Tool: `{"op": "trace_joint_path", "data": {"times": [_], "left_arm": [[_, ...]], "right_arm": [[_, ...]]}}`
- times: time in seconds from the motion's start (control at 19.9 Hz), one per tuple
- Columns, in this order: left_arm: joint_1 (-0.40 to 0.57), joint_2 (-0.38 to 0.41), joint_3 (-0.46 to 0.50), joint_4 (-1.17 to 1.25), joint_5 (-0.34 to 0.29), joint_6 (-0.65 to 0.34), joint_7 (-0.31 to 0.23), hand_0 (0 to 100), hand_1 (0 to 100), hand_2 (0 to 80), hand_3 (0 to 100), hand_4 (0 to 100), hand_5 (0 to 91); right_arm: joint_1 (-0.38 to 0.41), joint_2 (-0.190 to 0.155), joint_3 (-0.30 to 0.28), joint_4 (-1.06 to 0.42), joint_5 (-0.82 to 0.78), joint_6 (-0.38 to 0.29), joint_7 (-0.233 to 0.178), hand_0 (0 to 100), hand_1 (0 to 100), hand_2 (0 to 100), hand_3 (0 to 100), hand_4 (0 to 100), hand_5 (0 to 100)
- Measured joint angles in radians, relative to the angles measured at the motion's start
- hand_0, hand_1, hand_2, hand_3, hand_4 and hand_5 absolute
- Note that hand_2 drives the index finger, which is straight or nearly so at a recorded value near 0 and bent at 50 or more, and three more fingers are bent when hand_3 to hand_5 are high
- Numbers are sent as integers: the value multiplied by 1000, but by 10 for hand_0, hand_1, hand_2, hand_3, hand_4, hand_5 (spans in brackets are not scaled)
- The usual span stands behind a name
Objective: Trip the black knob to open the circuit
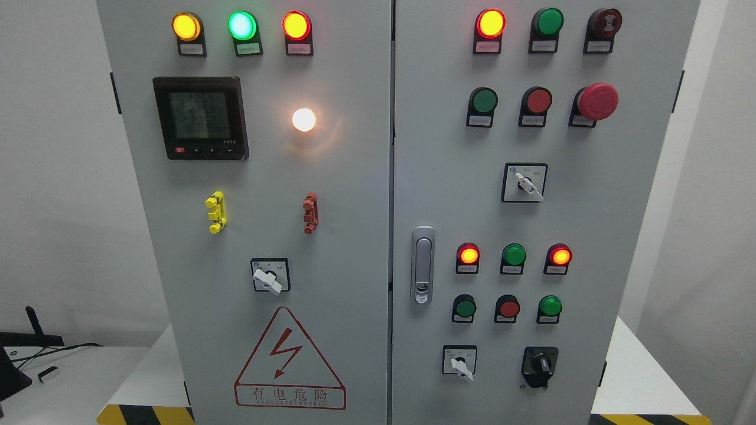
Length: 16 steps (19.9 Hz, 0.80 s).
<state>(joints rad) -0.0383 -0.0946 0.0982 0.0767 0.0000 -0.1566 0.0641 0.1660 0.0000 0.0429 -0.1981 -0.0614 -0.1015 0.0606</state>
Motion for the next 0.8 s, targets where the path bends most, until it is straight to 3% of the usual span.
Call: {"op": "trace_joint_path", "data": {"times": [0.4, 0.8], "left_arm": [[0, 0, 0, 0, 0, 0, 0, 120, 389, 0, 0, 0, 0], [0, 0, 0, 0, 0, 0, 0, 120, 389, 0, 0, 0, 0]], "right_arm": [[4, 0, 0, -12, 0, 1, -8, 335, 143, 0, 0, 0, 0], [80, 0, -1, -143, 0, -9, -10, 324, 165, 0, 19, 0, 0]]}}
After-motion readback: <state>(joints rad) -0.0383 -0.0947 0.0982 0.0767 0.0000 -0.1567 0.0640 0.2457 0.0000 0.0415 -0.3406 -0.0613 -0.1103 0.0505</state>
